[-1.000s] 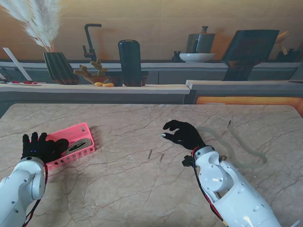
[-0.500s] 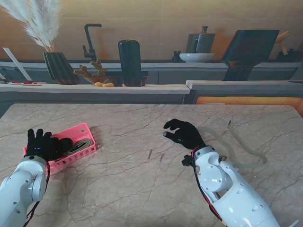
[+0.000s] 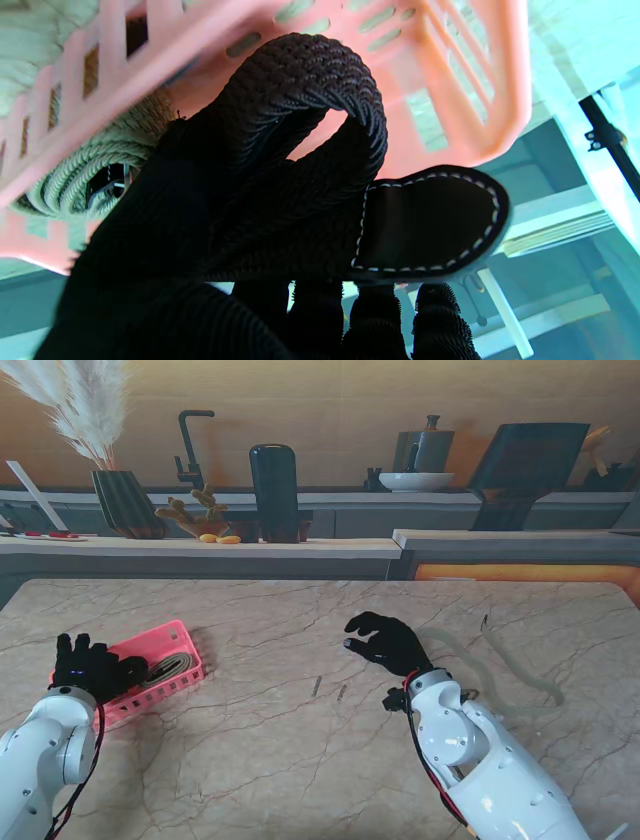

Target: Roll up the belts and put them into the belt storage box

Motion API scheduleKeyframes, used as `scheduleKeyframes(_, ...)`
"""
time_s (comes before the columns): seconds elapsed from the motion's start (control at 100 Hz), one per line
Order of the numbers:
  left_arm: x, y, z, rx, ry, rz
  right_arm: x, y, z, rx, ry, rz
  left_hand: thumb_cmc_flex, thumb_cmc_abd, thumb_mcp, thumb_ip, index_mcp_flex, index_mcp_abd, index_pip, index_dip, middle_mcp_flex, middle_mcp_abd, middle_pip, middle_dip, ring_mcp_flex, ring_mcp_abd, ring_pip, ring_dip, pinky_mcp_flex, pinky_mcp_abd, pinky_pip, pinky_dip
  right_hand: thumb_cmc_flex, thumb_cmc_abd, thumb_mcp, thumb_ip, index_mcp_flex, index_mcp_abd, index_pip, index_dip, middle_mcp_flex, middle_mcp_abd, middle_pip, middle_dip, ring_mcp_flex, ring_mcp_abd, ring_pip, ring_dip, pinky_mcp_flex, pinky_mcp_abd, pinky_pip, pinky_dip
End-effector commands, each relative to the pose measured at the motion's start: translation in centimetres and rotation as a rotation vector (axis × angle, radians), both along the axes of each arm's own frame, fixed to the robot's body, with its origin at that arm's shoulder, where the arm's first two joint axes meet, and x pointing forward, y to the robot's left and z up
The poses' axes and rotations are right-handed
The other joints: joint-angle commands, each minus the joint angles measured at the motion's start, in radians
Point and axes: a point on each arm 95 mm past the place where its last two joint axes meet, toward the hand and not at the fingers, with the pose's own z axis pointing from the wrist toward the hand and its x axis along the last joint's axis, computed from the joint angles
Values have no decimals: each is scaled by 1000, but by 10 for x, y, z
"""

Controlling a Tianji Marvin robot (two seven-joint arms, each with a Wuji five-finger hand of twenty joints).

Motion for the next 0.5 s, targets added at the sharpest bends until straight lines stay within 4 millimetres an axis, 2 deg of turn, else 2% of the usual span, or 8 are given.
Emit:
scheduleKeyframes(0.0, 0, -3, 3, 9, 36, 4, -1, 3, 1, 9, -7, 4, 56, 23, 162, 31, 92, -91, 173, 12, 33, 7, 13, 12, 7, 17, 9, -5, 4, 13, -1, 12, -5, 40, -19, 10, -15, -30, 15, -8, 10, -5, 19, 10, 1, -19, 19, 14, -2, -22, 23, 19)
scheduleKeyframes(0.09, 0, -3, 2, 24, 98, 23, -1, 3, 0, 9, -7, 1, 44, 21, 145, 25, 87, -106, 169, 13, 20, 3, 4, 9, 0, 13, 0, -10, -1, 9, -3, 11, -5, 40, -20, 10, -15, -29, 15, -9, 9, -5, 19, 10, 1, -18, 19, 14, -3, -22, 23, 18)
scheduleKeyframes(0.15, 0, -3, 0, 32, 130, 39, -1, 3, 0, 9, -6, 0, 47, 22, 82, 33, 63, -117, 144, 11, 0, -1, -12, 4, -8, 10, -15, -16, -6, 4, -5, 10, -5, 40, -21, 11, -14, -31, 15, -9, 10, -4, 19, 10, 1, -19, 19, 14, -3, -21, 23, 18)
scheduleKeyframes(0.23, 0, -2, -4, 39, 165, 60, -1, 2, 0, 8, -5, 0, 31, 53, -87, 81, 20, -129, -9, 13, -54, -4, -35, -9, -28, 7, -39, -23, -18, 1, -7, 13, -4, 40, -21, 11, -15, -31, 16, -9, 11, -6, 20, 10, 1, -21, 20, 14, -3, -22, 23, 18)
scheduleKeyframes(0.3, 0, -1, -10, 42, 191, 85, -1, 2, 0, 9, -6, -1, -85, 144, -128, 121, -72, -101, -189, -17, -128, 1, -60, -21, -49, 9, -59, -30, -27, -3, -9, 16, -4, 40, -22, 11, -14, -31, 17, -9, 12, -5, 20, 10, 2, -20, 20, 14, -3, -22, 23, 18)
scheduleKeyframes(0.39, 1, 2, -16, 42, 216, 115, -1, 2, 0, 9, -7, -3, -130, 162, -176, 122, -173, -68, -280, -51, -203, 17, -79, -29, -70, 11, -78, -35, -36, -4, -11, 17, 0, 39, -21, 11, -13, -32, 19, -9, 13, -6, 21, 10, 3, -20, 21, 14, -3, -22, 23, 18)
scheduleKeyframes(0.42, 1, 2, -18, 42, 222, 123, -1, 2, 0, 9, -7, -4, -102, 204, -290, 135, -192, -65, -308, -56, -223, 18, -80, -39, -72, 10, -91, -35, -39, -3, -10, 24, 1, 40, -21, 11, -14, -33, 19, -9, 13, -7, 21, 10, 3, -21, 21, 14, -3, -22, 24, 18)
scheduleKeyframes(0.49, 1, 4, -22, 29, 224, 137, -1, 2, 0, 8, -8, -4, -122, 217, -322, 135, -237, -62, -331, -63, -260, 16, -89, -42, -81, 6, -105, -40, -44, -3, -11, 25, 2, 40, -21, 11, -14, -32, 21, -9, 14, -6, 22, 11, 3, -20, 22, 14, -2, -23, 24, 18)
